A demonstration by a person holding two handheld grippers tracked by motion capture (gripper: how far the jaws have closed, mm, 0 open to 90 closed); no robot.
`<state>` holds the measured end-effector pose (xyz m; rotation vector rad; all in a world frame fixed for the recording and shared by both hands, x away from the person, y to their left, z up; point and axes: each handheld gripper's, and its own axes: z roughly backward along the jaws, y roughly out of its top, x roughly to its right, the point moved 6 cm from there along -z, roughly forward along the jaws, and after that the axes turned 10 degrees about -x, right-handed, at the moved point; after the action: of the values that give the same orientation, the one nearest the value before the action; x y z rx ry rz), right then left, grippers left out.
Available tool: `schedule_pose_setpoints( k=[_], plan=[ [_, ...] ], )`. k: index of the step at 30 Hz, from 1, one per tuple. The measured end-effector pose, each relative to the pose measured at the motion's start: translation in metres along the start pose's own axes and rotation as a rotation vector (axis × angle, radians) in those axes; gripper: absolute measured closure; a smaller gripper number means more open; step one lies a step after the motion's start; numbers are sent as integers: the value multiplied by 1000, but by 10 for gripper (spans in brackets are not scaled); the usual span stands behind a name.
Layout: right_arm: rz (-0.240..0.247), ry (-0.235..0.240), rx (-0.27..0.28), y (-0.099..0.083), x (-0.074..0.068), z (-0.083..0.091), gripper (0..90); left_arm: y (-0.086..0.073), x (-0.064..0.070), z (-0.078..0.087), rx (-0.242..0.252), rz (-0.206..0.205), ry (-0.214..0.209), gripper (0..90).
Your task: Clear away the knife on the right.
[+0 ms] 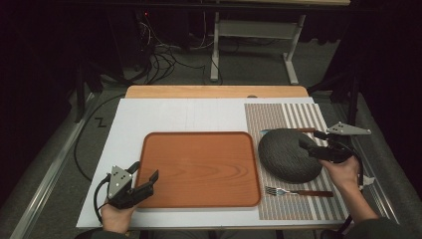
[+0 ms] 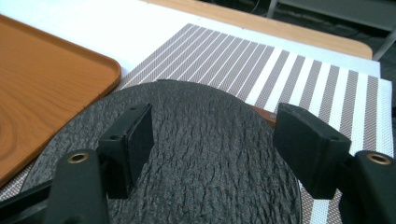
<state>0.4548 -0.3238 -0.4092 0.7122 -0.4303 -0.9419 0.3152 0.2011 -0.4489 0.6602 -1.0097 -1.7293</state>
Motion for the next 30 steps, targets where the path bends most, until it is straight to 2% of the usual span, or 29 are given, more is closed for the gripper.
schedule_pose_setpoints(
  k=[8, 15, 22, 30],
  plan=[
    [-9, 18, -69, 7, 9, -9, 316, 0, 0, 0, 1, 2, -1, 304],
    [-15, 15, -92, 11, 18, -13, 316, 0, 0, 0, 1, 1, 0, 304],
    [-12, 2, -116, 16, 26, -17, 316, 0, 0, 0, 0, -2, -2, 304],
    [-3, -33, -149, 21, 36, -30, 333, 0, 0, -1, -1, -3, 2, 305]
  ],
)
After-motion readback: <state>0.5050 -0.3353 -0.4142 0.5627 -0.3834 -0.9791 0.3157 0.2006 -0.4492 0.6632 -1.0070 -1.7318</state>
